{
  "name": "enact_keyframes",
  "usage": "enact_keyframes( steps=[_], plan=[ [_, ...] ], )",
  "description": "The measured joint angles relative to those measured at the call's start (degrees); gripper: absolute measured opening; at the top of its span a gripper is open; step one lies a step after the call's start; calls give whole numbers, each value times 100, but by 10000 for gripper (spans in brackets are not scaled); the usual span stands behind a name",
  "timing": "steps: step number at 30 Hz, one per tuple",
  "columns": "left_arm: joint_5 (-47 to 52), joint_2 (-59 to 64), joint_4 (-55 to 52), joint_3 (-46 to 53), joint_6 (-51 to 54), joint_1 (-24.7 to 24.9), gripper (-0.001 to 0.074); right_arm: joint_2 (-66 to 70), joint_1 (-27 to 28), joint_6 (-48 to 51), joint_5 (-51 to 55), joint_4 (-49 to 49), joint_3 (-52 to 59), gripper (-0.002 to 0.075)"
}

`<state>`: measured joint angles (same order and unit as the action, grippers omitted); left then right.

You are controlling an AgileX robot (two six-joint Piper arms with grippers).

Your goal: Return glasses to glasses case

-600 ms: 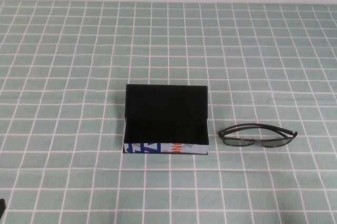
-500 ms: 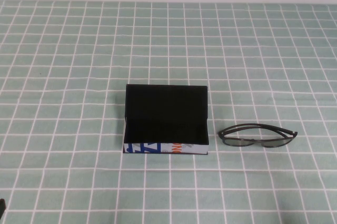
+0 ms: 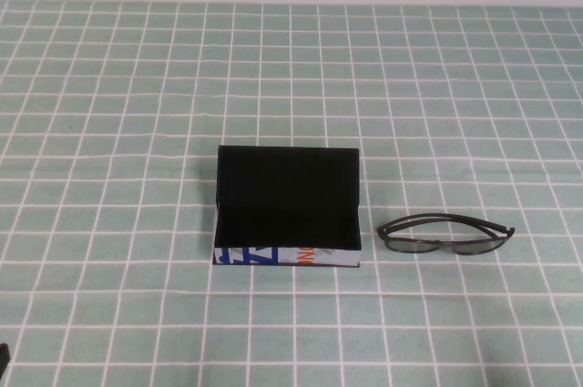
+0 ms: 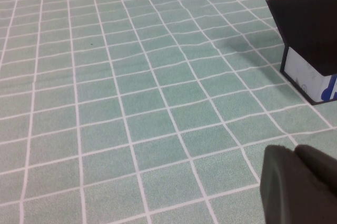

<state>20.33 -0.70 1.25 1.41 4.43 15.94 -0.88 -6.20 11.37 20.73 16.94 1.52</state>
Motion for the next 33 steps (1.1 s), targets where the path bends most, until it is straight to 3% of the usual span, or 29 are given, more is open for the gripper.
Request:
enact_keyframes(
  steps=[22, 33],
  plan=[
    [0, 0, 0, 0, 0, 0, -2, 0, 0, 0, -76, 0, 0, -14],
    [0, 0, 0, 0, 0, 0, -2, 0, 0, 0, -1419, 199, 0, -14]
  ],
)
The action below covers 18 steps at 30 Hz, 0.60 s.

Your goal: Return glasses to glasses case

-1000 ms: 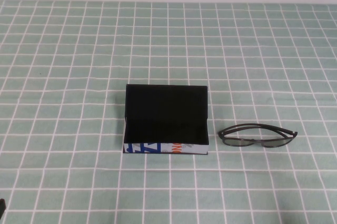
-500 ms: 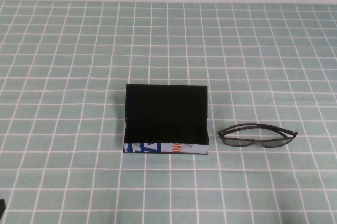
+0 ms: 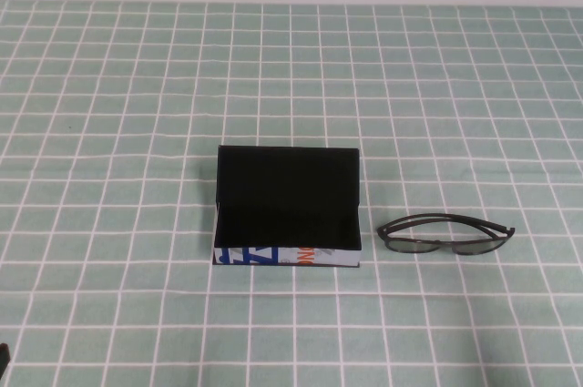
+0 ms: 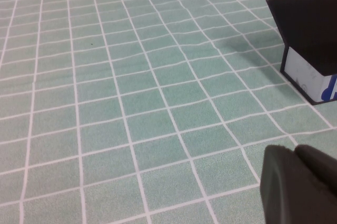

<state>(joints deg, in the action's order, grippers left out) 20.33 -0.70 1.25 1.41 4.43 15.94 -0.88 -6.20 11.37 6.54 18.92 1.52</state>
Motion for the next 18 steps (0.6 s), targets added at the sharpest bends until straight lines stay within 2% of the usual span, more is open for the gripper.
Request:
enact_keyframes(
  steps=[8, 18],
  plan=[
    [0, 0, 0, 0, 0, 0, -2, 0, 0, 0, -1909, 58, 0, -14],
    [0, 0, 0, 0, 0, 0, -2, 0, 0, 0, -5586, -17, 0, -14]
  ],
)
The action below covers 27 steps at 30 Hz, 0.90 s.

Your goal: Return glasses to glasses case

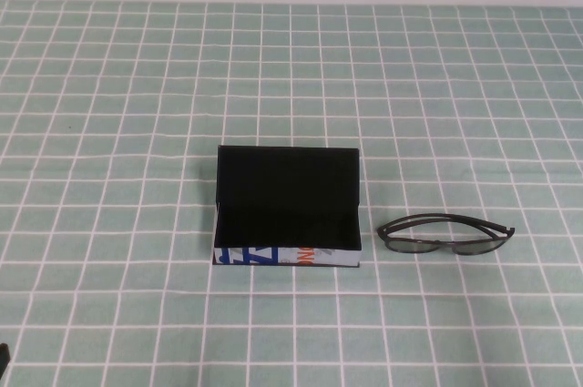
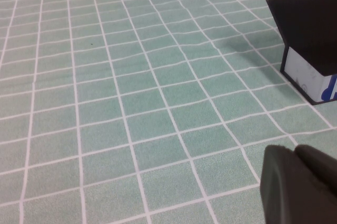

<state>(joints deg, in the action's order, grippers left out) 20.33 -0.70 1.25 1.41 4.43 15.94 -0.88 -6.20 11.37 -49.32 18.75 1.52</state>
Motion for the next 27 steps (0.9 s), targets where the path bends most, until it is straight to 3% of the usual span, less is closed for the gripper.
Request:
enact_keyframes(
  steps=[3, 6, 12, 18, 27],
  plan=[
    [0, 0, 0, 0, 0, 0, -2, 0, 0, 0, -335, -99, -180, -14],
    [0, 0, 0, 0, 0, 0, -2, 0, 0, 0, -5, -276, -745, -14],
    [0, 0, 0, 0, 0, 0, -2, 0, 0, 27, 1964, -589, -2351, -14],
    [0, 0, 0, 0, 0, 0, -2, 143, 0, 820, 4083, -668, -3730, -14],
    [0, 0, 0, 0, 0, 0, -2, 1549, 0, 1071, 5966, -729, -4662, -14]
  ],
)
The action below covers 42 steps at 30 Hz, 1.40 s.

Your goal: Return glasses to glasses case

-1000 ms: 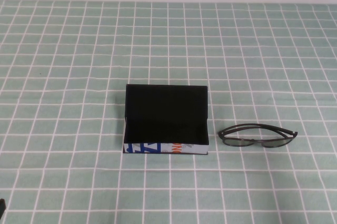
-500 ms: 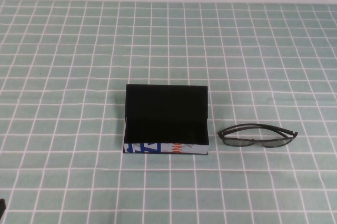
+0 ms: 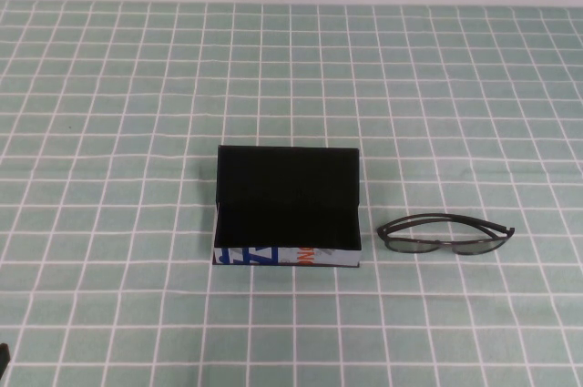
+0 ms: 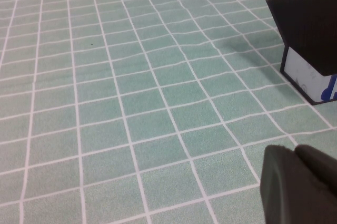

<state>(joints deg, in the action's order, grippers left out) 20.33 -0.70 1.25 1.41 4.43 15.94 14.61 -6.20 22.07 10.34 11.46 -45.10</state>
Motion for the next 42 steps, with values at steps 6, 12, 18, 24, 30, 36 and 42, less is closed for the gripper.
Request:
enact_keyframes(
  steps=[6, 12, 18, 24, 30, 36, 42],
  plan=[
    [0, 0, 0, 0, 0, 0, -2, 853, 0, 0, 1141, -511, -52, -14],
    [0, 0, 0, 0, 0, 0, -2, 1774, 0, -757, 2746, -1344, -52, -14],
    [0, 0, 0, 0, 0, 0, -2, 2577, 0, -3124, 4044, -3006, -52, -14],
    [0, 0, 0, 0, 0, 0, -2, 2785, 0, -2924, 4083, -4118, -52, -14],
    [0, 0, 0, 0, 0, 0, -2, 2932, 0, -2107, 3695, -3862, -52, -14],
    [0, 0, 0, 0, 0, 0, -2, 4015, 0, -982, 4374, -2894, -117, -14],
    [0, 0, 0, 0, 0, 0, -2, 5370, -127, 670, 4936, -1522, -1007, -14]
  ],
)
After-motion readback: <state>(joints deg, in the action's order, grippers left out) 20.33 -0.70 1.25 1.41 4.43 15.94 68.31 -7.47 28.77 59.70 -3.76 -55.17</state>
